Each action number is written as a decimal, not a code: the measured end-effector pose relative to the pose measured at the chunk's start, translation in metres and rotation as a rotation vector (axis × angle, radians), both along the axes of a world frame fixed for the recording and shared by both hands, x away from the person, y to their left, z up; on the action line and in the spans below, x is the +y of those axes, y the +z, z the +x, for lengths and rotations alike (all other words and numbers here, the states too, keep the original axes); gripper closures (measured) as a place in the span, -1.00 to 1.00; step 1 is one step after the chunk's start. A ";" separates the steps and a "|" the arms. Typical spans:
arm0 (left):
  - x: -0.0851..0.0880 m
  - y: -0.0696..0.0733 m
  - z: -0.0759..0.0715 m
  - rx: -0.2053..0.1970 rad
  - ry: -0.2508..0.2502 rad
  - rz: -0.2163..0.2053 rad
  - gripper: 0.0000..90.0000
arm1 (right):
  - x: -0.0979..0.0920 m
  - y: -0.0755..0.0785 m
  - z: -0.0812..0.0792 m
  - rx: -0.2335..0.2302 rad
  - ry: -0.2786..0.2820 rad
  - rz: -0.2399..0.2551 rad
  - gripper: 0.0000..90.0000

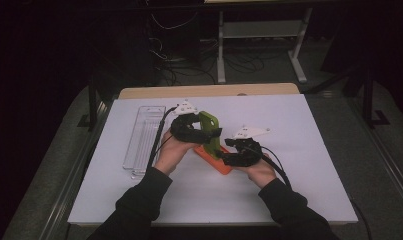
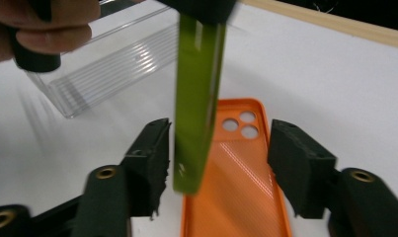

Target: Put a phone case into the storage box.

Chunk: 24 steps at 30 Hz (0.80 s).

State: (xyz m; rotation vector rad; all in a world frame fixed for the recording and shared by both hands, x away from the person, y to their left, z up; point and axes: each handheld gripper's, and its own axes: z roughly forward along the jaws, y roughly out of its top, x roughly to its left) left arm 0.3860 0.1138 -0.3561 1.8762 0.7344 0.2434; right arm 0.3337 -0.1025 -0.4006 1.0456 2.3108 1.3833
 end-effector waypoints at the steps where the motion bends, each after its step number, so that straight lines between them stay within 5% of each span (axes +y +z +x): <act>1: 0.001 0.000 0.001 -0.003 0.004 -0.005 -0.69 | -0.004 0.001 0.000 0.001 0.001 0.000 -0.24; 3: 0.002 0.001 0.001 -0.009 0.007 -0.011 -0.69 | -0.011 0.002 0.001 0.028 0.013 -0.002 -0.38; 14: 0.013 0.011 0.003 -0.026 0.035 -0.020 -0.68 | -0.046 -0.004 -0.002 0.021 -0.027 -0.062 -1.00; 24: 0.027 0.025 0.005 -0.047 0.072 -0.030 -0.68 | -0.073 -0.014 -0.014 0.016 -0.039 -0.083 -1.00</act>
